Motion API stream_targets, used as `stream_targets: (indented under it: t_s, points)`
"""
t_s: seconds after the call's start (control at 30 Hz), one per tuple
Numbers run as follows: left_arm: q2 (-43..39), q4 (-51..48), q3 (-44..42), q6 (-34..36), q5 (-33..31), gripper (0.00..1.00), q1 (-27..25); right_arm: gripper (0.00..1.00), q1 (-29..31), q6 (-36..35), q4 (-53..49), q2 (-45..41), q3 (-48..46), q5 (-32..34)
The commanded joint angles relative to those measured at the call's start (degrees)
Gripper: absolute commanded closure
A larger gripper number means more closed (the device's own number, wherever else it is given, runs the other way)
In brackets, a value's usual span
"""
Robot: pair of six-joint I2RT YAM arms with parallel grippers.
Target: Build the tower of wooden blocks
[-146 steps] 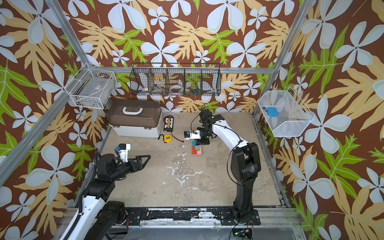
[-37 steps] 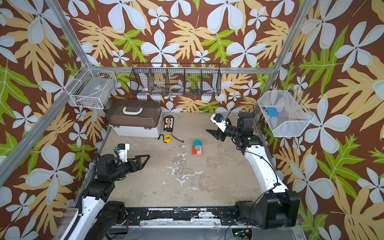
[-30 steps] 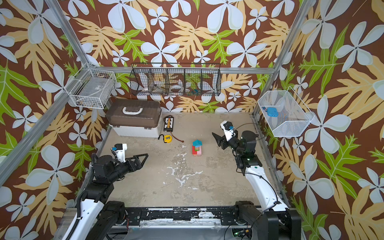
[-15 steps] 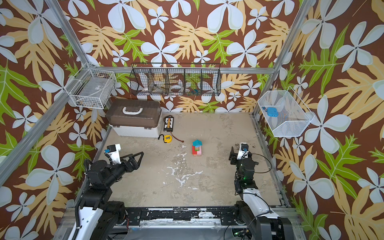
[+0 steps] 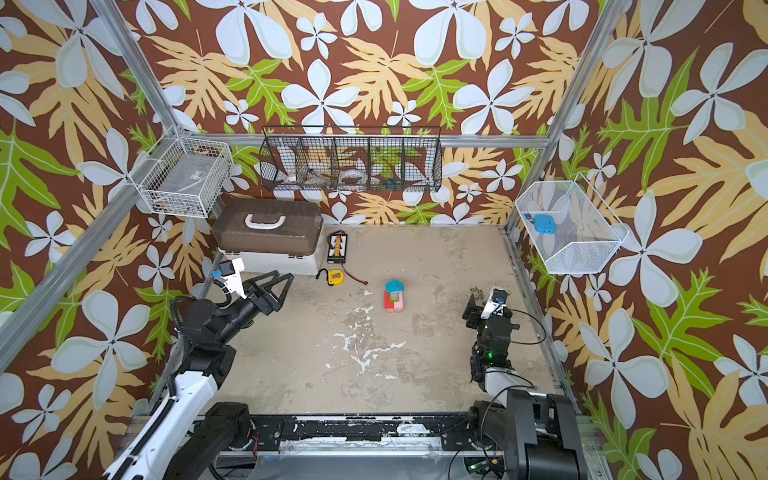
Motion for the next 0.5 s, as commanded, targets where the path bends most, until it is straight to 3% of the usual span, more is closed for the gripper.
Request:
stream_targets:
  t_s: [0.0, 0.13, 0.2, 0.27, 0.33, 0.4, 0.47]
  points:
    - [4.4, 8.6, -6.6, 0.0, -23.0, 0.0, 0.1, 0.18, 0.0, 0.9, 7.6, 2.3, -0.1, -4.0]
    - [10.2, 24.6, -16.1, 8.4, -31.7, 0.0, 0.1, 0.18, 0.1, 0.0, 19.4, 7.2, -2.9, -4.7]
    - [11.0, 25.3, -17.6, 15.0, -35.8, 0.0, 0.1, 0.18, 0.6, -1.0, 18.5, 9.6, -1.0, -5.9]
    - [10.5, 23.9, -17.4, 17.4, -40.8, 0.0, 0.1, 0.18, 2.8, -3.3, 14.9, 10.3, 1.1, -4.7]
    - [10.0, 22.5, -16.5, 24.7, -38.8, 0.0, 0.1, 0.18, 3.3, -4.6, 17.7, 13.1, 1.1, -7.1]
    - [11.1, 21.2, -15.6, 30.3, -41.7, 0.0, 0.1, 0.18, 4.0, -5.8, 20.2, 15.9, 1.2, -8.0]
    - [15.1, 22.2, -15.7, 28.7, -48.0, 0.0, 0.2, 0.18, 4.2, -6.2, 17.0, 15.7, 2.5, -7.7]
